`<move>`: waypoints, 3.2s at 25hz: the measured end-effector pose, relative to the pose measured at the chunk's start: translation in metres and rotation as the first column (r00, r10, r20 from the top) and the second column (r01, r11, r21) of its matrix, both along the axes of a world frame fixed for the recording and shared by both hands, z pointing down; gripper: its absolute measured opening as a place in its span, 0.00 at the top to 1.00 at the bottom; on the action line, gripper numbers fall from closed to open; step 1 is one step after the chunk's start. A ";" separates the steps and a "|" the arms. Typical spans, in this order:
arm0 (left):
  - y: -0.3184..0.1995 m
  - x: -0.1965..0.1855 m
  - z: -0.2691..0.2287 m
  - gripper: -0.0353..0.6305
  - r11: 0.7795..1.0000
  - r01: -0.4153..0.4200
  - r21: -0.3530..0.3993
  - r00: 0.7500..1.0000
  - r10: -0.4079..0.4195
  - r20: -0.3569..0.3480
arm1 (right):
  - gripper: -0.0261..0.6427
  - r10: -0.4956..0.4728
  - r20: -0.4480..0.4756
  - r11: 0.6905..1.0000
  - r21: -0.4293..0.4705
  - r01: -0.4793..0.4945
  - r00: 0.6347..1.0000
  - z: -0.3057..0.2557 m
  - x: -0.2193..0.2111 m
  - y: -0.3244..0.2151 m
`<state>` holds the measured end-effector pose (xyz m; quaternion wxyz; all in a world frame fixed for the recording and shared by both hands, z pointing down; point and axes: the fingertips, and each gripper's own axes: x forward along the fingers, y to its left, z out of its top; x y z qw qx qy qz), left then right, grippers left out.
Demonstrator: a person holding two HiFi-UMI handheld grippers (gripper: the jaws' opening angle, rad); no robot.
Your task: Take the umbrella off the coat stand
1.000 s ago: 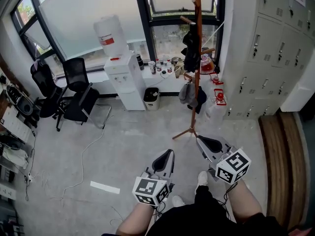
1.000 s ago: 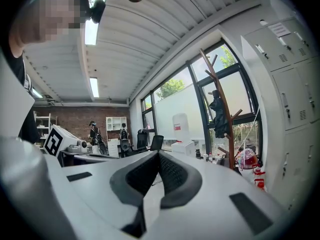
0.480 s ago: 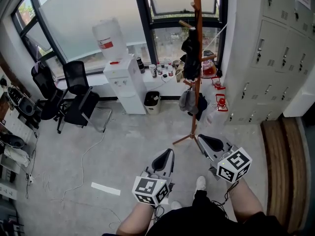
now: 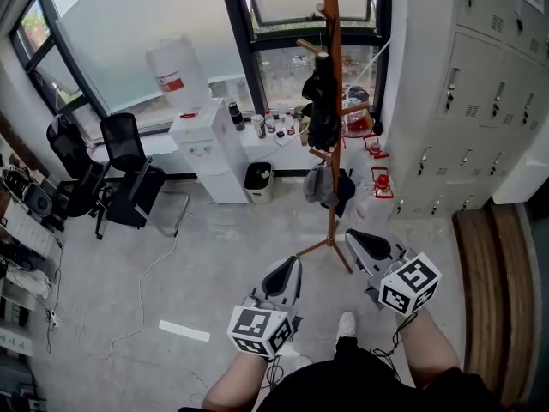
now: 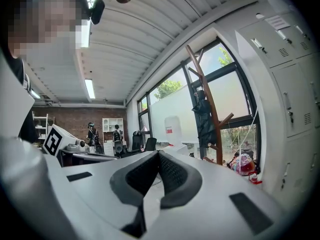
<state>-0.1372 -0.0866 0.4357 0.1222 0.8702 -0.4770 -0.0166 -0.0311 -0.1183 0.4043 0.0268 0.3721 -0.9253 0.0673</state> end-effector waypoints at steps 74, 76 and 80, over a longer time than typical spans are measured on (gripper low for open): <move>-0.251 0.093 -0.051 0.49 0.984 0.126 0.130 0.986 -0.139 0.097 | 0.88 -0.077 0.070 0.997 -0.016 0.078 0.995 0.005 0.103 -0.197; -0.262 0.091 -0.056 0.48 0.985 0.108 0.135 0.987 -0.123 0.100 | 0.88 -0.064 0.073 0.998 -0.011 0.065 0.995 0.004 0.101 -0.203; -0.285 0.088 -0.060 0.46 0.989 0.064 0.136 0.990 -0.080 0.117 | 0.88 -0.038 0.076 0.999 -0.006 0.038 0.996 0.001 0.095 -0.215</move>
